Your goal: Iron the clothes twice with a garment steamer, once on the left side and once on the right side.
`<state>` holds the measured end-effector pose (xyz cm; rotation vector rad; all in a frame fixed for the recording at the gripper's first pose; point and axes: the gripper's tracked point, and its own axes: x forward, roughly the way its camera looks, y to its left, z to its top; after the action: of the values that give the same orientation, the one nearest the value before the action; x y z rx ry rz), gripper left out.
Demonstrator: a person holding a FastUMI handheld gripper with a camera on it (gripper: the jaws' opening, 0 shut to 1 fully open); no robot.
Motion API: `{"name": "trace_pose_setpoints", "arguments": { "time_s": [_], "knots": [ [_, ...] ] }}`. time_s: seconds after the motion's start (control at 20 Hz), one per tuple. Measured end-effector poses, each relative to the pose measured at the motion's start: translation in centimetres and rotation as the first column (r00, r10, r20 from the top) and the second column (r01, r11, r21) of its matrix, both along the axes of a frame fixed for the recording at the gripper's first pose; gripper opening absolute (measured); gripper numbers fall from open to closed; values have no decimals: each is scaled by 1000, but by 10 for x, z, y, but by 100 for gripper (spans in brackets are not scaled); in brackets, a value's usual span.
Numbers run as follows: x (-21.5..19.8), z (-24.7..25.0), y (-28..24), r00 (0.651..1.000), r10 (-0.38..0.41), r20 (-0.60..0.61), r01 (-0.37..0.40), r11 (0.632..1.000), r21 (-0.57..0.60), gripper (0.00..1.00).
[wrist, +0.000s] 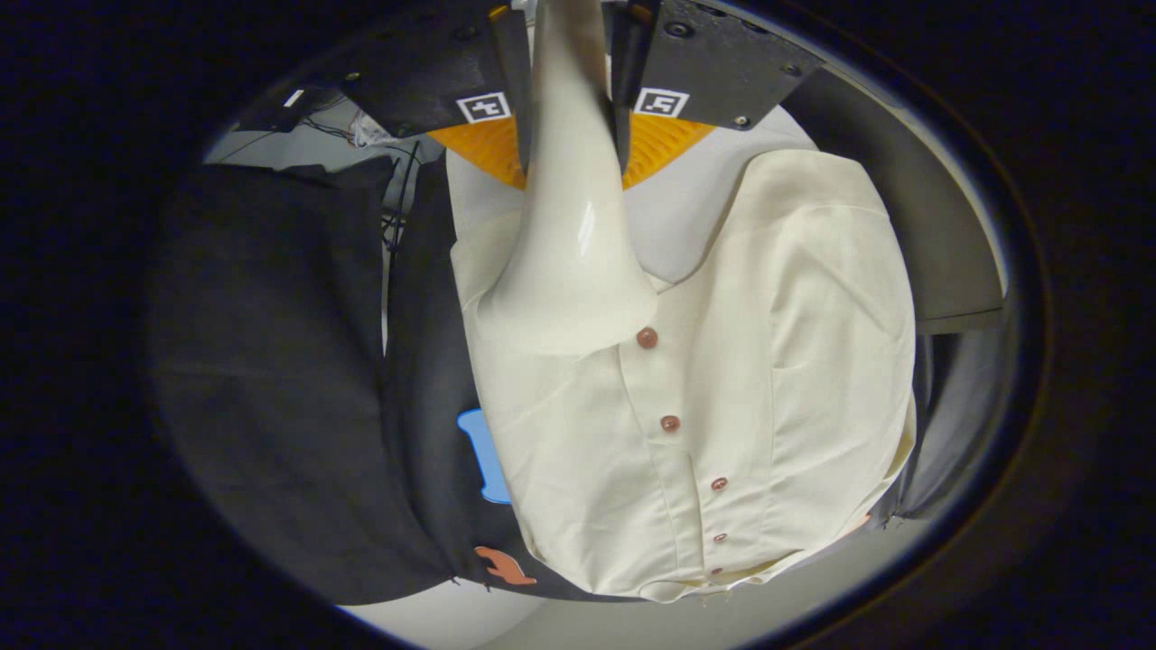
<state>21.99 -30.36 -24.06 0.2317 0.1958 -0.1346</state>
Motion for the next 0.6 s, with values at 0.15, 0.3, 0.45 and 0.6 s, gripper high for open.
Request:
{"name": "trace_pose_setpoints", "arguments": {
  "time_s": [0.15, 0.3, 0.45, 0.6],
  "knots": [
    [-4, -8, 3, 1000, -9, -20, 9, 1000, 5, 35],
    [-11, -14, 4, 999, -19, -34, 19, 1000, -6, 35],
    [-19, -22, 5, 997, -46, -69, 47, 999, 9, 36],
    [-33, -19, 6, 995, -80, -65, 81, 997, 18, 35]
  ]
}}
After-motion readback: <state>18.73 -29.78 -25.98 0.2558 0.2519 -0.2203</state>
